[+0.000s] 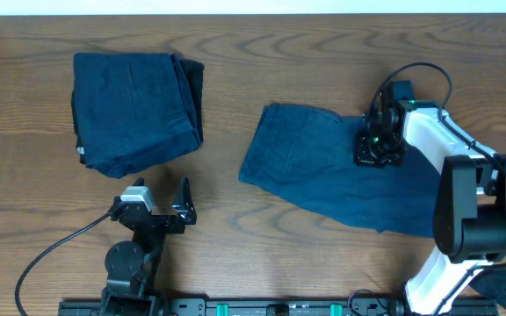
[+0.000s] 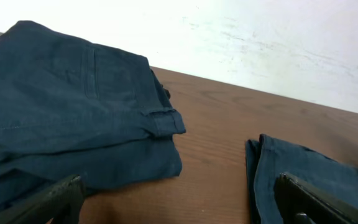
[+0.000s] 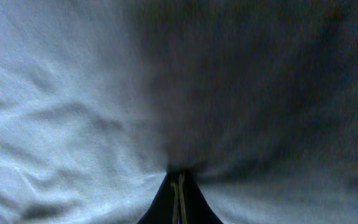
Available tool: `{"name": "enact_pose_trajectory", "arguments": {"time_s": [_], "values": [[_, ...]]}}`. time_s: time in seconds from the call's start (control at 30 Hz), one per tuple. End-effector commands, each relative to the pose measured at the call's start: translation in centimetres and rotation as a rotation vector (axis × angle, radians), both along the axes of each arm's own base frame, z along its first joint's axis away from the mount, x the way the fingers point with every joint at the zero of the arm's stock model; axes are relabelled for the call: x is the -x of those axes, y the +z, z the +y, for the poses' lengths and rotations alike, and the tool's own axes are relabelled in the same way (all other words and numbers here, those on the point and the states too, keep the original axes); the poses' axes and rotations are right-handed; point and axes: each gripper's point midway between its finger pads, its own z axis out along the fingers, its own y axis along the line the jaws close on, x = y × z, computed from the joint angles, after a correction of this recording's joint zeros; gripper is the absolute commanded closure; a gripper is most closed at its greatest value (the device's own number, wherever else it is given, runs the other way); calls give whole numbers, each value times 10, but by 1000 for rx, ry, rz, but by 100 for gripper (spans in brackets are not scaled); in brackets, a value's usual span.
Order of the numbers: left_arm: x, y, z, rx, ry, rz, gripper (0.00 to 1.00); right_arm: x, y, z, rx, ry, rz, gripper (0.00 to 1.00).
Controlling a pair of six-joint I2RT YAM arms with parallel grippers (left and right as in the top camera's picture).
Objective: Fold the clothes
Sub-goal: 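Drag the grasped jeans leftward to the table center and flatten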
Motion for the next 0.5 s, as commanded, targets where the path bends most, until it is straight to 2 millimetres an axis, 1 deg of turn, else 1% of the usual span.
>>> {"name": "enact_pose_trajectory", "arguments": {"time_s": [0.0, 0.13, 0.2, 0.33, 0.47], "values": [[1, -17, 0, -21, -2, 53, 2, 0, -18, 2, 12, -43, -14, 99], [1, -17, 0, -21, -2, 52, 2, -20, -19, 14, 5, 3, -115, 99], [1, -17, 0, -21, -2, 52, 2, -26, -18, 22, 1, 34, -151, 99], [1, -17, 0, -21, -2, 52, 2, -22, -19, 35, 0, 70, -146, 99], [1, -17, 0, -21, -2, 53, 2, -23, -14, 38, -2, 76, -154, 99]]}}
